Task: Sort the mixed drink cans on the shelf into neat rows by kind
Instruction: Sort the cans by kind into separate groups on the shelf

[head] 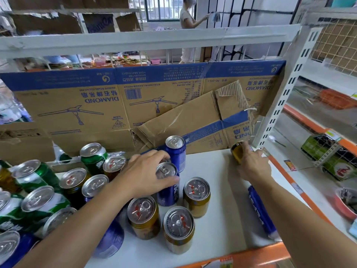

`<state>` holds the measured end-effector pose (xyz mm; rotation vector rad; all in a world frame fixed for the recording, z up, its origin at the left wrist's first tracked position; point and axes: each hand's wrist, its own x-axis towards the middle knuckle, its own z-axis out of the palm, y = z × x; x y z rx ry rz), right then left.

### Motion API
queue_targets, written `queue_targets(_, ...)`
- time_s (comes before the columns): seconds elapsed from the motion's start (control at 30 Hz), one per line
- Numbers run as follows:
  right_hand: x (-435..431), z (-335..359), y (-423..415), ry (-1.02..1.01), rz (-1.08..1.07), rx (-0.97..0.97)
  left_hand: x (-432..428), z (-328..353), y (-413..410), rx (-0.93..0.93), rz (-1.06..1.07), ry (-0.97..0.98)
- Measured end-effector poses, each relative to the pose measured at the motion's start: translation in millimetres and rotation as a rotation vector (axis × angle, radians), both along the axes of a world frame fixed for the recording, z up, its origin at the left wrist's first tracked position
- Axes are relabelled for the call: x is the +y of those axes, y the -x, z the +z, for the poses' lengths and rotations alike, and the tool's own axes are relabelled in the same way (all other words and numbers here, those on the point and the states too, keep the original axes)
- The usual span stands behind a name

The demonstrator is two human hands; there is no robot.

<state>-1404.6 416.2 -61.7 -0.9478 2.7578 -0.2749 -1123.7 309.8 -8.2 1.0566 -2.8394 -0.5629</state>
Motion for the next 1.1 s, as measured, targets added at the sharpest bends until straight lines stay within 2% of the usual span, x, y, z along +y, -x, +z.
queue_targets(0.17, -4.6, 7.5, -9.2, 0.054, 0.023, 0.033, 6.6, 1.8, 26.1, 0.048, 0.008, 0.048)
queue_targets(0.27, -8.4, 22.0, -19.3, 0.152, 0.042, 0.033, 4.8, -0.6, 39.8, 0.011, 0.028, 0.036)
queue_targets(0.37, -11.1, 45.1, -26.5, 0.205, 0.143, 0.070, 2.9, -7.1, 45.0, -0.036, 0.023, -0.013)
queue_targets(0.43, -14.1, 55.6, -30.2, 0.152, 0.258, 0.083, 3.1, -9.4, 45.3, -0.056, 0.018, -0.017)
queue_targets(0.57, -21.0, 52.1, -36.5, 0.087, 0.397, -0.050, 9.0, -8.3, 43.4, -0.086, 0.018, 0.003)
queue_targets(0.73, -24.6, 40.9, -46.7, 0.115, 0.528, -0.170, 10.2, -7.2, 41.2, -0.092, 0.032, 0.011)
queue_targets(0.83, -13.1, 43.9, -43.0, 0.136, 0.485, -0.218, 13.0, -5.2, 41.9, -0.110, 0.016, 0.124)
queue_targets(0.93, 15.9, 44.8, -28.9, 0.028, 0.353, -0.128, 23.9, 0.4, 44.1, -0.054, -0.053, 0.256)
queue_targets(1.03, 48.7, 35.0, -21.7, -0.136, 0.258, -0.098, 42.7, 12.0, 53.4, 0.012, -0.170, 0.148)
queue_targets(1.1, 65.6, 24.9, -25.1, -0.179, 0.222, -0.118, 53.9, 14.8, 61.3, -0.077, -0.223, 0.055)
